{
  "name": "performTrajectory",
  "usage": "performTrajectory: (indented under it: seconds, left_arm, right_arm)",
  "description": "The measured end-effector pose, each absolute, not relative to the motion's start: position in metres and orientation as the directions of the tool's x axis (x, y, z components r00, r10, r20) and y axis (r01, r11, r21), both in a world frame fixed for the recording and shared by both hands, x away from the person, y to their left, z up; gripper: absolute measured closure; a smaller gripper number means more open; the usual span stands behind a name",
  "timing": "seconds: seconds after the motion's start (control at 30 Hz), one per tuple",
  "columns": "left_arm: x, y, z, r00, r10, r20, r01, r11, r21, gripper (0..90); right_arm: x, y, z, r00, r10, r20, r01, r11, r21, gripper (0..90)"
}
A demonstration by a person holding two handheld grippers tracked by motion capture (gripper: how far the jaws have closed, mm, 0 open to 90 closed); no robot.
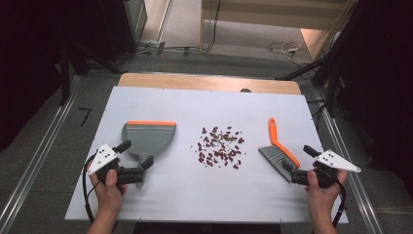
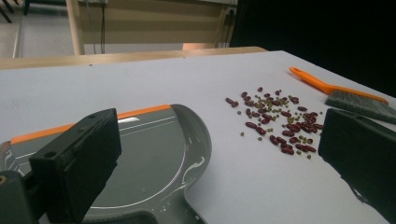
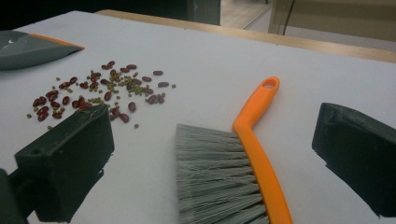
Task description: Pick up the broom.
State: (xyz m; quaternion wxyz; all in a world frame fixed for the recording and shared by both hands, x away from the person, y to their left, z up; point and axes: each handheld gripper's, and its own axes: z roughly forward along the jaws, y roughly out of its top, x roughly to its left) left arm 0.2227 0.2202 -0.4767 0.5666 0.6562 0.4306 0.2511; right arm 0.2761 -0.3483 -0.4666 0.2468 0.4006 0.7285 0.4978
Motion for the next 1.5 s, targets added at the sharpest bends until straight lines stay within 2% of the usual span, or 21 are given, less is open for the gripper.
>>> performTrajectory:
  seconds: [0.7, 1.23, 1.5]
  left_arm:
    - [0.223, 0.210, -0.473, 0.526, 0.840, -0.132, 0.269, -0.017, 0.963, 0.0]
    - [0.223, 0.208, -0.475, 0.532, 0.838, -0.122, 0.270, -0.032, 0.962, 0.0]
    - [0.222, 0.206, -0.475, 0.540, 0.833, -0.124, 0.273, -0.034, 0.961, 0.0]
  right_arm:
    - [0.301, -0.333, -0.432, -0.573, 0.818, 0.046, 0.358, 0.200, 0.912, 0.0]
    - [0.342, -0.317, -0.420, -0.563, 0.824, 0.054, 0.434, 0.240, 0.869, 0.0]
    - [0.365, -0.314, -0.420, -0.542, 0.837, 0.070, 0.512, 0.263, 0.817, 0.0]
